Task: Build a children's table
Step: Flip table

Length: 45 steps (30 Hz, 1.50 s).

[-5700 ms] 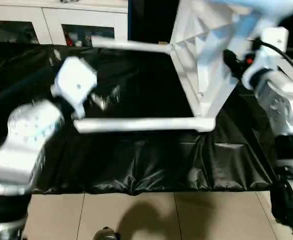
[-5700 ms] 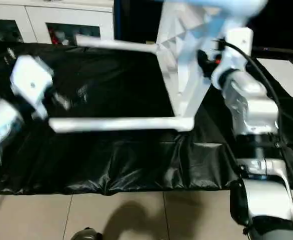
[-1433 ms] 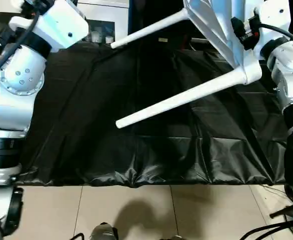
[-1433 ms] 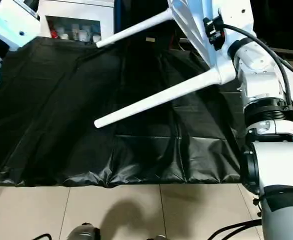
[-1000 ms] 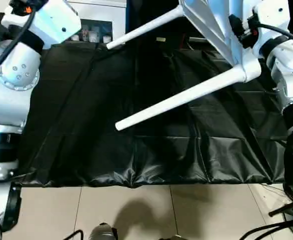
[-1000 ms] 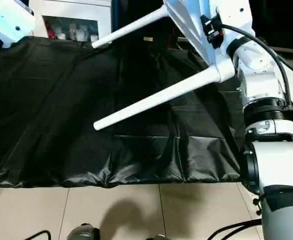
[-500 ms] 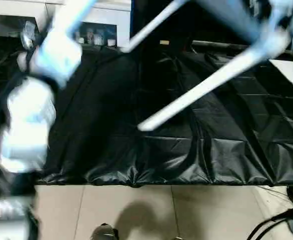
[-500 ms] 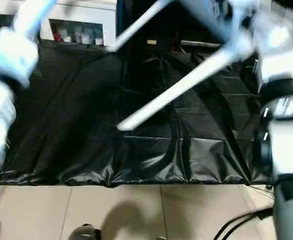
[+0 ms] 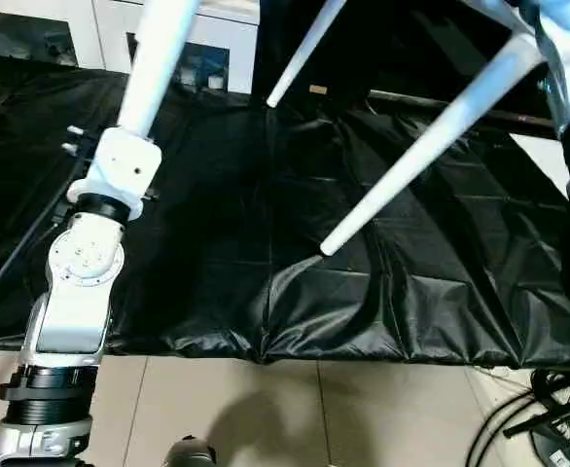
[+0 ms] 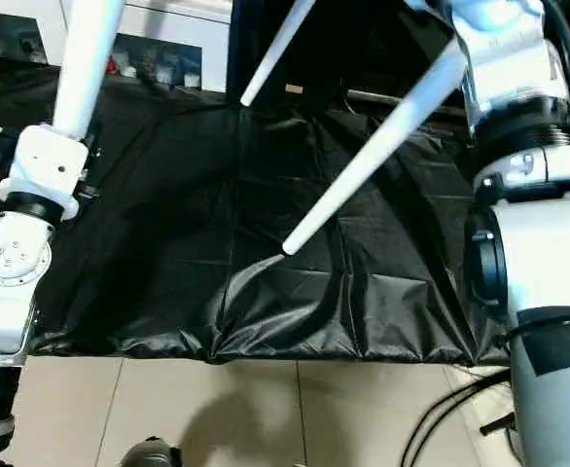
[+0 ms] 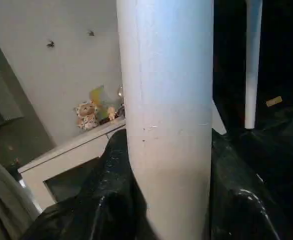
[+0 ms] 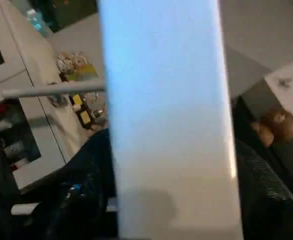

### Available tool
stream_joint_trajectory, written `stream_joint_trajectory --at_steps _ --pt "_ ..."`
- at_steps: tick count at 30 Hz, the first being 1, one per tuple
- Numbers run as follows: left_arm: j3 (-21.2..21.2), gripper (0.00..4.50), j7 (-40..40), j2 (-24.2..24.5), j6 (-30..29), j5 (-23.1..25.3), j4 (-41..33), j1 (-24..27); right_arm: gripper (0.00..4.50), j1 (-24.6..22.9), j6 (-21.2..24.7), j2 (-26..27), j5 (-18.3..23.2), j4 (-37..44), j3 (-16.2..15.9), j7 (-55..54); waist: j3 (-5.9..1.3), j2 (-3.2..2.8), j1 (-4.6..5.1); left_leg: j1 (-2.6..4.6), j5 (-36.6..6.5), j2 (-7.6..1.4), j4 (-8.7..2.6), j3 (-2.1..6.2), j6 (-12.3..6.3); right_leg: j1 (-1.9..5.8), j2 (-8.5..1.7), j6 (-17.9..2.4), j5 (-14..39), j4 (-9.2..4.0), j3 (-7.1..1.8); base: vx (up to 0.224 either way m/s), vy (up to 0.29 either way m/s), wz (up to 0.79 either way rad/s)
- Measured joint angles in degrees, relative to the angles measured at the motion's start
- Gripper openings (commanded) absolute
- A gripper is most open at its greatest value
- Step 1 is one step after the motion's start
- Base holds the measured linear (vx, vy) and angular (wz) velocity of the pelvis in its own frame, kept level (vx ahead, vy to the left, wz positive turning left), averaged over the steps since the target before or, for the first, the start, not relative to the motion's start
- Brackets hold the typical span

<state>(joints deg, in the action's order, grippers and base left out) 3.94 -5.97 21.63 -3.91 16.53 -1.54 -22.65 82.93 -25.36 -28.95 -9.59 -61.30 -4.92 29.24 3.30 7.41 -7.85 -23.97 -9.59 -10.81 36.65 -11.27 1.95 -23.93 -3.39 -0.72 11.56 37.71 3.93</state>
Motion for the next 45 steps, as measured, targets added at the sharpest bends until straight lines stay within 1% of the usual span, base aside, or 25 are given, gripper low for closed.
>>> stream_joint_trajectory --at_steps 1,3,4,6,7,8,10,13,15,18,22,25,28,30,31,32,34,35,36,38,41,43,44,45 --pt "-0.06 1.48 -0.02 0.10 0.04 0.00 0.00 -0.05 3.31 0.00 -0.03 0.02 0.02 -0.03 0.01 0.17 0.00 0.00 0.02 -0.01 0.00 0.00 0.00 0.00 0.00 0.00 0.00 0.00 0.00 -0.02 0.00 0.000 0.000 0.00" --pt "-0.06 1.48 -0.08 0.54 0.05 0.00 0.00 -0.08 3.60 -0.02 -0.21 -0.19 0.42 -0.03 0.24 1.52 0.00 0.00 0.08 -0.01 0.00 0.00 0.00 0.00 0.00 0.01 0.00 0.00 -0.01 -0.02 0.00 0.000 0.000 0.00" --pt "-0.06 1.48 -0.11 0.61 0.05 0.00 0.00 -0.09 3.66 -0.07 -0.38 -0.35 0.57 0.00 0.31 2.36 -0.01 0.01 0.08 0.00 0.00 0.00 0.00 0.00 0.00 0.02 0.00 0.01 -0.01 -0.02 0.00 0.000 0.000 0.00" --pt "-0.06 1.48 -0.14 0.65 0.05 0.00 0.01 -0.10 3.70 -0.34 -0.95 -0.41 1.07 0.12 0.41 3.84 -0.02 0.02 0.07 0.00 0.00 -0.02 0.00 0.01 0.00 0.01 0.01 0.01 -0.02 -0.01 0.02 0.000 0.000 0.00" --pt "-0.06 1.48 -0.19 0.69 0.03 -0.01 0.04 -0.11 3.93 -1.08 -1.83 -0.40 1.73 0.63 0.74 4.75 -0.03 0.04 0.04 0.00 -0.01 -0.02 0.00 0.02 -0.01 0.03 0.01 0.00 -0.02 -0.01 0.03 0.000 0.000 0.00" --pt "-0.06 1.48 -0.28 0.79 0.02 -0.02 0.04 -0.11 4.05 -1.67 -2.60 -0.42 2.49 1.05 1.17 5.37 -0.04 0.06 0.00 0.01 -0.02 -0.02 0.00 0.02 -0.03 0.04 0.01 -0.01 -0.04 0.00 0.04 0.000 0.000 0.00" --pt "-0.06 1.48 -0.45 1.03 -0.08 -0.15 0.12 -0.11 4.17 -2.33 -3.51 -0.38 3.12 1.73 1.34 6.20 -0.05 0.07 -0.02 0.01 -0.03 -0.03 0.00 0.02 -0.05 0.04 0.01 -0.03 -0.06 0.00 0.05 0.000 0.000 0.00" --pt "-0.06 1.48 -0.65 1.05 -0.30 -0.43 0.13 -0.11 4.46 -3.72 -5.90 0.48 4.69 2.43 2.65 5.89 -0.06 0.08 -0.03 0.01 -0.05 -0.03 0.00 0.02 -0.08 0.04 0.01 -0.20 -0.16 0.00 0.05 0.000 0.000 0.00" --pt "-0.06 1.48 -0.67 1.05 -0.36 -0.50 0.10 -0.11 4.50 -4.32 -7.82 0.99 5.16 2.59 3.35 5.00 -0.06 0.08 -0.03 0.00 -0.05 -0.03 0.00 0.02 -0.08 0.04 0.01 -0.21 -0.17 0.00 0.05 0.000 0.000 0.00" --pt "-0.31 1.48 -0.69 1.04 -0.35 -0.51 -0.06 -0.11 4.50 -5.04 -10.69 2.32 7.08 3.58 4.56 4.56 -0.06 0.08 -0.05 0.00 -0.05 -0.04 0.00 0.02 -0.08 0.03 0.01 -0.19 -0.17 0.00 0.06 0.000 0.000 0.00" --pt "-1.35 1.48 -1.17 1.04 -0.12 -0.51 -0.60 -0.13 4.50 -7.00 -15.34 4.20 10.20 7.42 5.82 4.49 -0.02 0.02 -0.19 0.01 -0.05 -0.02 0.00 0.02 -0.08 0.05 0.01 -0.16 -0.17 -0.01 0.04 0.000 0.000 0.00" --pt "-1.84 1.48 -1.25 1.03 -0.10 -0.53 -0.82 -0.13 4.50 -8.13 -17.53 4.32 12.06 10.05 6.71 4.95 -0.02 0.01 -0.23 0.05 -0.04 -0.03 0.00 0.02 -0.07 0.11 0.01 -0.12 -0.19 -0.03 0.04 0.000 0.000 0.00" --pt "-1.84 1.48 -1.25 1.03 -0.19 -0.55 -0.71 -0.04 4.50 -10.54 -18.73 4.79 15.23 14.96 7.79 5.92 -0.02 0.01 -0.16 0.13 -0.04 -0.02 0.00 0.01 -0.06 0.16 0.01 -0.01 -0.22 -0.03 0.03 0.000 0.000 0.00" --pt "-1.90 1.48 -1.25 1.03 -0.11 -0.56 -0.61 0.07 4.50 -12.35 -17.33 5.35 17.72 18.53 8.04 7.04 -0.03 0.02 -0.14 0.21 -0.04 -0.03 0.00 0.02 -0.06 0.20 0.01 0.02 -0.25 -0.04 0.03 0.000 0.000 0.00" --pt "-1.99 1.48 -1.25 1.05 0.05 -0.56 -0.49 0.21 4.50 -14.36 -16.02 5.65 19.08 21.83 8.03 7.77 -0.03 0.03 -0.16 0.38 -0.04 -0.04 -0.01 0.02 -0.06 0.34 0.02 0.03 -0.25 -0.06 0.04 0.000 0.000 0.00" --pt "-2.06 1.48 -1.25 1.05 0.12 -0.60 -0.24 0.42 4.50 -17.31 -14.03 6.12 20.60 25.54 7.80 8.68 0.04 -0.08 -0.18 0.78 -0.04 -0.05 -0.01 0.03 -0.06 0.69 0.03 0.08 -0.24 -0.11 0.04 0.000 0.000 0.00" --pt "-2.13 1.48 -1.25 1.07 0.12 -0.64 0.11 0.71 4.50 -22.02 -10.75 6.58 21.85 29.81 7.32 8.85 0.15 -0.26 -0.12 1.23 -0.06 -0.03 -0.10 0.08 -0.06 0.90 0.05 0.14 -0.20 -0.36 0.06 0.000 0.000 0.00" --pt "-2.18 1.48 -1.25 1.12 0.10 -0.83 0.26 0.88 4.50 -25.28 -8.04 7.14 22.62 32.38 7.03 8.30 0.20 -0.37 -0.12 1.36 -0.06 -0.03 -0.18 0.08 -0.06 1.03 0.05 0.14 -0.20 -0.57 0.08 0.000 0.000 0.00" --pt "-2.13 1.48 -1.25 1.25 0.15 -0.98 0.25 1.16 4.50 -28.13 -6.41 7.93 22.96 34.36 6.83 7.80 0.17 -0.34 -0.07 1.54 -0.06 0.02 -0.32 0.09 -0.06 1.22 0.05 0.14 -0.20 -0.73 0.08 0.000 0.000 0.00" --pt "-2.14 1.48 -1.26 1.34 0.25 -1.23 0.64 1.41 4.50 -34.91 -3.09 9.58 22.99 37.53 5.98 6.06 0.16 -0.31 -0.04 1.69 -0.06 0.07 -0.31 0.09 -0.06 1.35 0.04 0.15 -0.20 -0.82 0.04 0.000 0.000 0.00" --pt "-2.04 1.48 -1.28 1.32 0.48 -2.15 1.17 1.70 4.50 -42.99 -0.11 11.47 22.83 39.41 5.02 3.24 0.24 -0.49 -0.06 1.71 -0.06 0.10 -0.33 0.09 -0.06 1.35 0.03 0.15 -0.20 -0.96 0.02 0.000 0.000 0.00" --pt "-1.99 1.48 -1.40 1.31 0.98 -2.82 1.95 1.80 4.50 -48.22 1.68 12.81 23.12 41.80 5.16 1.60 0.22 -0.55 -0.06 1.79 -0.06 0.10 -0.39 0.10 -0.06 1.43 0.03 0.15 -0.20 -1.08 0.03 0.000 0.000 0.00" --pt "-1.96 1.48 -1.47 1.29 1.40 -3.16 2.51 1.86 4.50 -52.06 2.94 13.66 23.50 43.29 5.16 0.86 0.24 -0.58 -0.05 1.94 -0.06 0.10 -0.40 0.11 -0.06 1.57 0.03 0.15 -0.20 -1.12 0.03 0.000 0.000 0.00" --pt "-1.93 1.48 -1.48 1.27 1.61 -3.30 2.77 1.92 4.50 -54.57 4.02 14.15 23.65 43.67 5.15 0.33 0.27 -0.64 -0.01 2.01 -0.06 0.11 -0.40 0.12 -0.06 1.65 0.03 0.16 -0.19 -1.16 0.04 0.000 0.000 0.00"
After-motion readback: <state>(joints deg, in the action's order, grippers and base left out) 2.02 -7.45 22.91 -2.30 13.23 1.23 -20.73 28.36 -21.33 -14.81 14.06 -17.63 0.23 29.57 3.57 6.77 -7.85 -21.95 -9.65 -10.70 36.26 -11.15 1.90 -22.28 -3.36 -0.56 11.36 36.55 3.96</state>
